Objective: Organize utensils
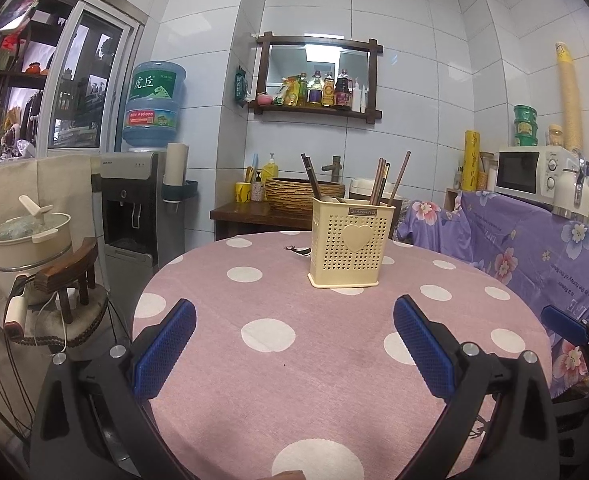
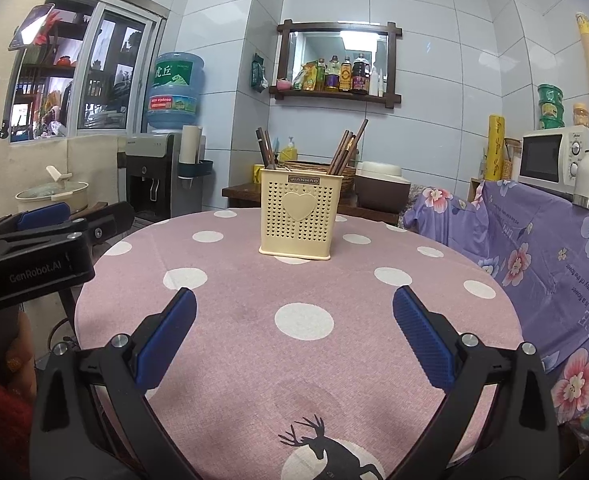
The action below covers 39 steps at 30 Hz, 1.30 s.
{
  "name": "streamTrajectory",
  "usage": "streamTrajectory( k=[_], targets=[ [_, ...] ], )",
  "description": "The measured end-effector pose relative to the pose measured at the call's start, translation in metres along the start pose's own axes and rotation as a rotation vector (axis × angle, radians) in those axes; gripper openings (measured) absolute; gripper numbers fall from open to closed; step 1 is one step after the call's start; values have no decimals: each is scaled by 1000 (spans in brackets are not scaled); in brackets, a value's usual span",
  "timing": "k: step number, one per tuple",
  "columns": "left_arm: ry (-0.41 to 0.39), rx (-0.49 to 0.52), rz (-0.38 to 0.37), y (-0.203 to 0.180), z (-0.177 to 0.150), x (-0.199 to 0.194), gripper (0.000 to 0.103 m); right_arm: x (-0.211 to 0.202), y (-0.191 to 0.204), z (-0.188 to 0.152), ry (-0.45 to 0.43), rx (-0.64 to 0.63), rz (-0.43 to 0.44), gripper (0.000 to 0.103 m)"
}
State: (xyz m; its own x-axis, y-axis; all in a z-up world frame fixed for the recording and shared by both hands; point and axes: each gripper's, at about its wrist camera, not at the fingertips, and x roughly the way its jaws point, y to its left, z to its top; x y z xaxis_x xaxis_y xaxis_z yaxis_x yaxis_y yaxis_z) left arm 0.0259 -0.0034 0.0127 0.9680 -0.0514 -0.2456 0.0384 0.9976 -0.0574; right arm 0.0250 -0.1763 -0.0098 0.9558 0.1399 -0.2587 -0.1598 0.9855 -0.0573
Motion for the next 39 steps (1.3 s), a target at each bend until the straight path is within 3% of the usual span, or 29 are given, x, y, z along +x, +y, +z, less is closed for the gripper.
streamTrajectory(
  k=[39],
  targets=[
    [-14,12,9,-3,1,-3,98,-1,0,-3,2,-4,-2,97]
  ],
)
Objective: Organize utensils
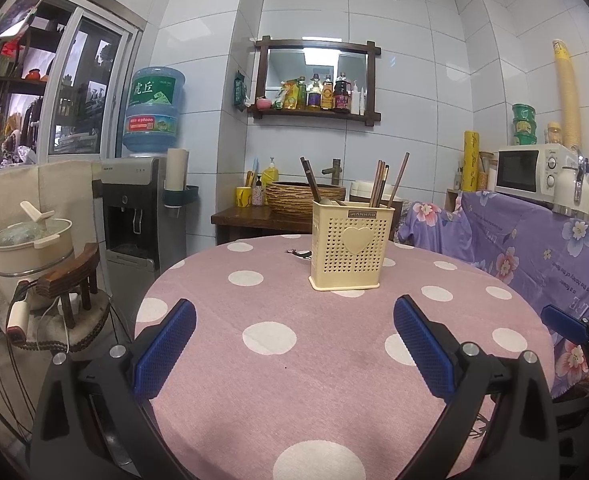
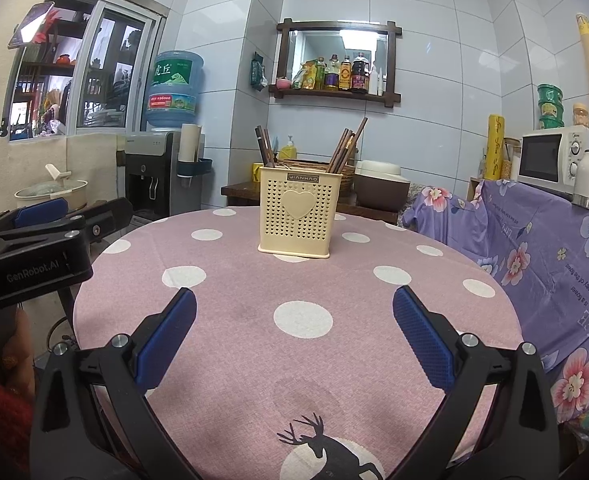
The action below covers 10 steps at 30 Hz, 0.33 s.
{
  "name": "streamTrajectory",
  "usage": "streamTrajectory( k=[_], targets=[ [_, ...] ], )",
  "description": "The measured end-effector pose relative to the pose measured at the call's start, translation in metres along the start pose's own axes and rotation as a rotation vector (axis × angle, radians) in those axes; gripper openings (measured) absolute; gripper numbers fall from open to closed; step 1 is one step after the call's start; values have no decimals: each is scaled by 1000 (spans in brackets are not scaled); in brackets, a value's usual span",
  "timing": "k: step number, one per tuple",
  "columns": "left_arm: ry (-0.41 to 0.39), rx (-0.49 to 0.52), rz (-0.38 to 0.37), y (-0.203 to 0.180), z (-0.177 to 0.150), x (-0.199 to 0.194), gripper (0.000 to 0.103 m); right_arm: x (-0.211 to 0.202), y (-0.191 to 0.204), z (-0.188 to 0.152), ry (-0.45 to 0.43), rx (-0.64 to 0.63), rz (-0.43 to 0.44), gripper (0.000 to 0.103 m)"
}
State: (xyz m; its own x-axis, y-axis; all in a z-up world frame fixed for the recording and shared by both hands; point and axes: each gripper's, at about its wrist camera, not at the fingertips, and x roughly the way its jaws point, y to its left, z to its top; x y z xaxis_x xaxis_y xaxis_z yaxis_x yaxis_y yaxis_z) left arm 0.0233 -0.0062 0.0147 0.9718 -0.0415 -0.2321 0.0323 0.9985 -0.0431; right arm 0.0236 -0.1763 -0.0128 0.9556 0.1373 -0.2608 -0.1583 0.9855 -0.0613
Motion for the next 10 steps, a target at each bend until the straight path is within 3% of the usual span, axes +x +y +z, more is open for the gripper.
streamTrajectory(
  k=[10],
  targets=[
    [13,-1,4,0,1,2,98,0,0,0,2,1,0,97]
  ],
)
